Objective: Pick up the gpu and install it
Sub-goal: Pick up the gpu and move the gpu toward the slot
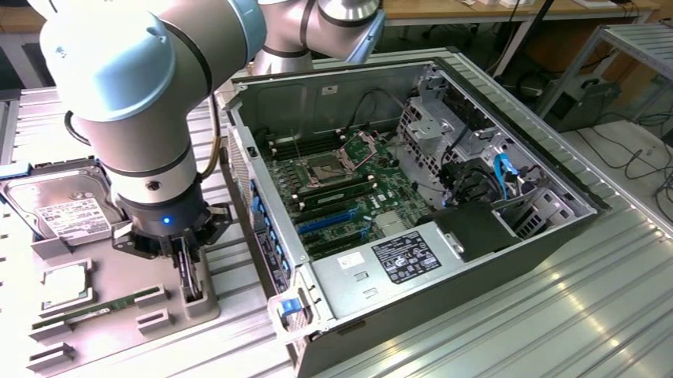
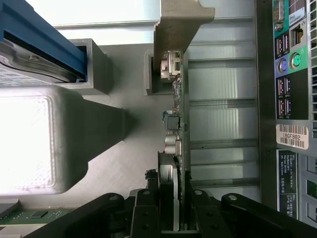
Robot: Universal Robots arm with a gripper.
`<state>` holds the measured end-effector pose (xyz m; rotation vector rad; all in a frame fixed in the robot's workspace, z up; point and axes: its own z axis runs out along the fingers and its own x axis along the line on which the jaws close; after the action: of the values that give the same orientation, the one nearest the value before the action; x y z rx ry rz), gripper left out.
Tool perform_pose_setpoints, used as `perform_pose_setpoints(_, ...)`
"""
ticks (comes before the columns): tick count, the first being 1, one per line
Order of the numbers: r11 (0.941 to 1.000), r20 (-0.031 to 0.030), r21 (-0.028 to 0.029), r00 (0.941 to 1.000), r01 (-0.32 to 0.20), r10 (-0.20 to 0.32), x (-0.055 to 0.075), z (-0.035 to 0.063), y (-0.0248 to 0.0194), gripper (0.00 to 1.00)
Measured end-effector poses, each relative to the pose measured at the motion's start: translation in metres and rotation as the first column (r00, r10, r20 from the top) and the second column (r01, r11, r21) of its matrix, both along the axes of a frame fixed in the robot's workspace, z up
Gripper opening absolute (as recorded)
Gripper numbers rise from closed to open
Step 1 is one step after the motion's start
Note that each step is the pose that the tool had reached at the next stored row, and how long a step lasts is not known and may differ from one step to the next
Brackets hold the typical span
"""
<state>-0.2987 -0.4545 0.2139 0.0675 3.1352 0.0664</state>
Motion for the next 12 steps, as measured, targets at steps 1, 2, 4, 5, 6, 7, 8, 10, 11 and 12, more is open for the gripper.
perform_pose_setpoints(1, 1.0000, 0.0000, 0.0000, 1.0000, 0.000, 0.000, 0.0000, 0.0000, 0.0000, 0.28)
perform_pose_setpoints(2, 1.0000, 0.0001, 0.0001, 1.0000, 0.000, 0.000, 0.0000, -0.0001, 0.0000, 0.28)
perform_pose_setpoints(4, 1.0000, 0.0001, 0.0001, 1.0000, 0.000, 0.000, 0.0001, -0.0001, 0.0000, 0.28)
perform_pose_setpoints(5, 1.0000, 0.0002, 0.0001, 1.0000, 0.000, 0.000, 0.0001, -0.0002, 0.0000, 0.28)
perform_pose_setpoints(6, 1.0000, 0.0002, 0.0002, 1.0000, 0.000, 0.000, 0.0001, -0.0002, 0.0000, 0.28)
perform_pose_setpoints(7, 1.0000, 0.0002, 0.0002, 1.0000, 0.000, 0.000, 0.0001, -0.0002, 0.0000, 0.28)
perform_pose_setpoints(8, 1.0000, 0.0002, 0.0002, 1.0000, 0.000, 0.000, 0.0001, -0.0002, 0.0000, 0.28)
perform_pose_setpoints(10, 1.0000, 0.0002, 0.0002, 1.0000, 0.000, 0.000, 0.0001, -0.0002, 0.0000, 0.28)
perform_pose_setpoints(11, 1.0000, 0.0002, 0.0001, 1.0000, 0.000, 0.000, 0.0001, -0.0001, 0.0000, 0.28)
perform_pose_setpoints(12, 1.0000, 0.0002, 0.0002, 1.0000, 0.000, 0.000, 0.0001, -0.0002, 0.0000, 0.28)
